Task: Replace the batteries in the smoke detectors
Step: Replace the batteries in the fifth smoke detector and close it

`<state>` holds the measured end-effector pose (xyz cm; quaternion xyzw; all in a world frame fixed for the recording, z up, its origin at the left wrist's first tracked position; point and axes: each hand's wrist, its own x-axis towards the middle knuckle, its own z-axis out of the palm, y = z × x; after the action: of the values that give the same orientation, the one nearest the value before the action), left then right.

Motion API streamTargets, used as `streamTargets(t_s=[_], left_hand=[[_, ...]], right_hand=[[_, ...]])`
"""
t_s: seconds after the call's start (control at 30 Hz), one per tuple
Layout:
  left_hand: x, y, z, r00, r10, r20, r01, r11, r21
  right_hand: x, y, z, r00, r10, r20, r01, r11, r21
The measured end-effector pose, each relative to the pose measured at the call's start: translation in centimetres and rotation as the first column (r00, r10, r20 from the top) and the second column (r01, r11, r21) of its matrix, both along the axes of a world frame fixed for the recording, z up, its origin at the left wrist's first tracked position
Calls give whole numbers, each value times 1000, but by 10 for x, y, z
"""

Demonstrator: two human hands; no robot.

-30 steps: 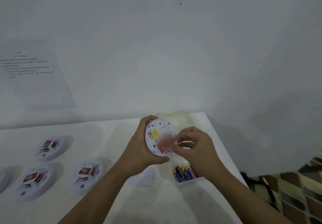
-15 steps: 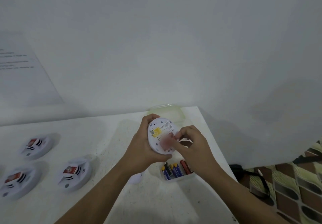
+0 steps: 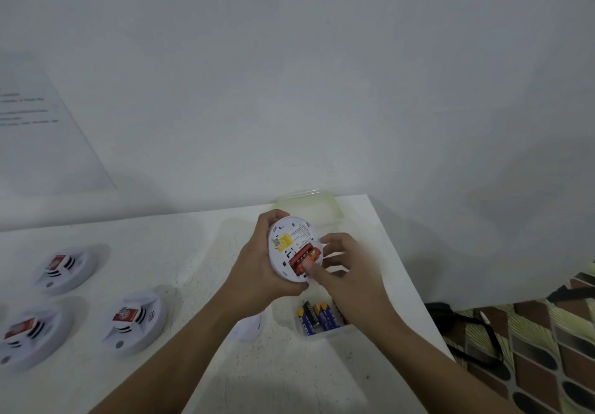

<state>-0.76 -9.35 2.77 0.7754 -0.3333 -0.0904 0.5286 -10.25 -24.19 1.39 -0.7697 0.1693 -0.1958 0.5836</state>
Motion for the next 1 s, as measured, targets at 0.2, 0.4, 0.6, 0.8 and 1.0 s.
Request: streamTargets(t_s=[0.2,0.4,0.6,0.8,1.0], left_hand=[[-2,0,-1,1000,0,-12,0,1000,26],[-6,4,7,1000,-19,-11,19,1000,6],[-8,10,13,998,-43,-41,42,999,-23],[-11,19,6,996,-65,-66,64,998,-6],[-15,22,-2,995,-67,-76,67,998,7]], right_hand=[[-4,-5,2,1000,-25,-13,24,994,-104],[-6,-18,21,992,122,17,-120,989,-81],[-15,-30,27,992,-59,112,55,998,34],[-27,-35,-5,989,-25,-147,-15,964,-267],[-29,-31,-15,948,42,-315,-197,855,-479]])
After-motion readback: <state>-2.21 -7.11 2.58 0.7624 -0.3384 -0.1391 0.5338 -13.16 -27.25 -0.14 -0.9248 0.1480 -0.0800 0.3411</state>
